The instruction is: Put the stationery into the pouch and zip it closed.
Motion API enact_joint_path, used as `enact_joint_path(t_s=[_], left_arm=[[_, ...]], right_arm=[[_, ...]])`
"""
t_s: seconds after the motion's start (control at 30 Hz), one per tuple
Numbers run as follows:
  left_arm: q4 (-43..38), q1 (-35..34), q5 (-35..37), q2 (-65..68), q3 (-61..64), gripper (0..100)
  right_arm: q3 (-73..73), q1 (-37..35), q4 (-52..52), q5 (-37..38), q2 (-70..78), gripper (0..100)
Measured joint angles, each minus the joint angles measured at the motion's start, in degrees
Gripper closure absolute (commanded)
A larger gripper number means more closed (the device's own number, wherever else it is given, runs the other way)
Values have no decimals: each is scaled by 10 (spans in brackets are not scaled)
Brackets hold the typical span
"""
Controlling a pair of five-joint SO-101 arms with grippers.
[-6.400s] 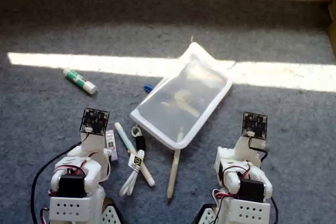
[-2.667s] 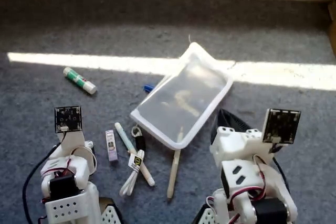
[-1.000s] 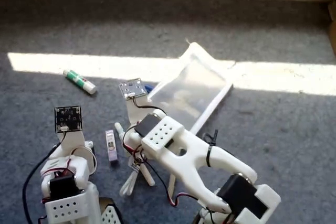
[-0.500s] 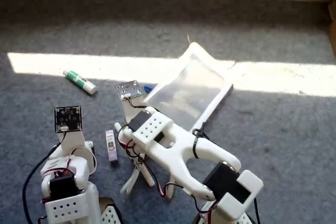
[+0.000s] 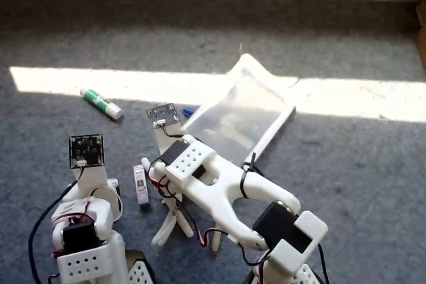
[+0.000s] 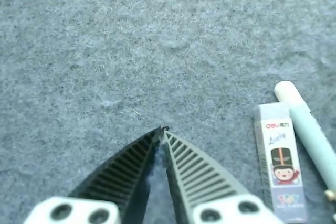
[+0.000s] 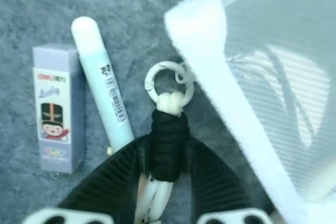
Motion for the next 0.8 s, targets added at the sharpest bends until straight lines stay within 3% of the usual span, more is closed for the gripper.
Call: enact_joint_path(t_s=[0.33, 0.8], left_arm=[[0, 0, 0, 0, 0, 986], [0, 0, 0, 0, -4, 986]], right_arm=[[12, 5, 25, 55, -120, 993], [137, 49, 30, 58, -331, 994]])
